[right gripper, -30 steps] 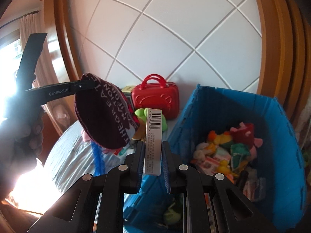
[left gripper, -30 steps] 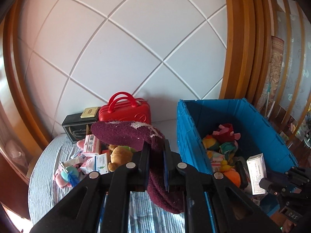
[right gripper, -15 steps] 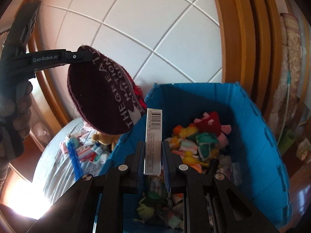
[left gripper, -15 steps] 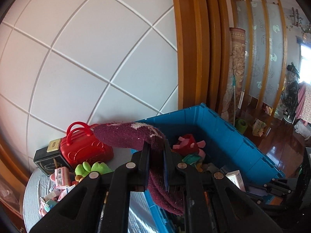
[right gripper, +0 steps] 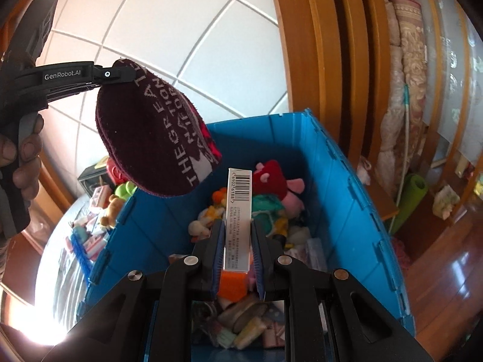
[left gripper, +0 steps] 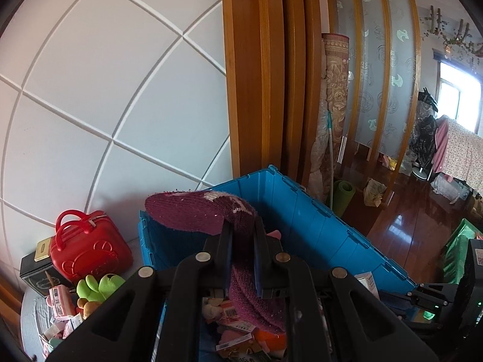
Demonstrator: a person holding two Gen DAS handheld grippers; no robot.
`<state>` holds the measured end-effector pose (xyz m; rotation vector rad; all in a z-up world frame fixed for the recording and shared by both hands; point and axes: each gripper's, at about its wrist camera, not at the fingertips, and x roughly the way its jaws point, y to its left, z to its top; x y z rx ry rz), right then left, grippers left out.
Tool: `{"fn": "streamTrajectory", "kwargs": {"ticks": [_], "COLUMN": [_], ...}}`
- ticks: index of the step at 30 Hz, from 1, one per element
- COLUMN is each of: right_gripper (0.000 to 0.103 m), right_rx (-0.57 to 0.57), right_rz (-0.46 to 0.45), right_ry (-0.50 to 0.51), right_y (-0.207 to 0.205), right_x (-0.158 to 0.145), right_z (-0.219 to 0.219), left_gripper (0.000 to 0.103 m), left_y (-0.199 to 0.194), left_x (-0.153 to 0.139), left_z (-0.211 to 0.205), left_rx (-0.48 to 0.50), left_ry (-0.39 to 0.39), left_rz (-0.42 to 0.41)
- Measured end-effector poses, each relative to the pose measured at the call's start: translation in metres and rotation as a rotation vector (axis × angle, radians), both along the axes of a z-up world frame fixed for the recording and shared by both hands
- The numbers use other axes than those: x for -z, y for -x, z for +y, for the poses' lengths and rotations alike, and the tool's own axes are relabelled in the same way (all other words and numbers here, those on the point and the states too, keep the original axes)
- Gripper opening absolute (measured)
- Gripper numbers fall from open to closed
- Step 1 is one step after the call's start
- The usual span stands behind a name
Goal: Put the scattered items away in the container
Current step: 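Open both tools to drop the hat and strip box into the crate, then move both tools back over the remaining items on the bed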
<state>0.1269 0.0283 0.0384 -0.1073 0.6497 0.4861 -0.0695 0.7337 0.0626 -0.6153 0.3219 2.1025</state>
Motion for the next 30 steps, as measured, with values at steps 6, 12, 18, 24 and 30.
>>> {"fn": "streamTrajectory", "kwargs": {"ticks": [6,12,18,24,30], "right_gripper": [0.019,0.103,0.103,0.103,0.103], "right_rx": [0.048,0.065,0.04,0.003,-0.065], "right_rz": [0.004,0.049,0.053,0.031,0.029], "right_ry": [0.015,0.018,0.025,0.058,0.043], "right_y": [-0.013,-0.028,-0.032,-0.026,-0.004], "right_x": [0.001,0.011,0.016,0.015,0.007], "right_z": [-0.01,-0.015,-0.002,0.036,0.078], "left_gripper": [0.022,0.102,0.102,0.102,0.102], "left_y": [-0.005,0.008,0.02,0.021,0.019], "left_x": [0.007,0.022,0.039,0.051,0.059], "left_z": [0.03,0.017,-0.021,-0.072,-0.142], "left_rx": [0.058,0.001,-0.103,-0.22,-0.32], "left_ry": [0.057,0.05,0.075,0.104,0.11], "left_rz": [0.026,-0.015,-0.045,-0.031,-0.043]}}
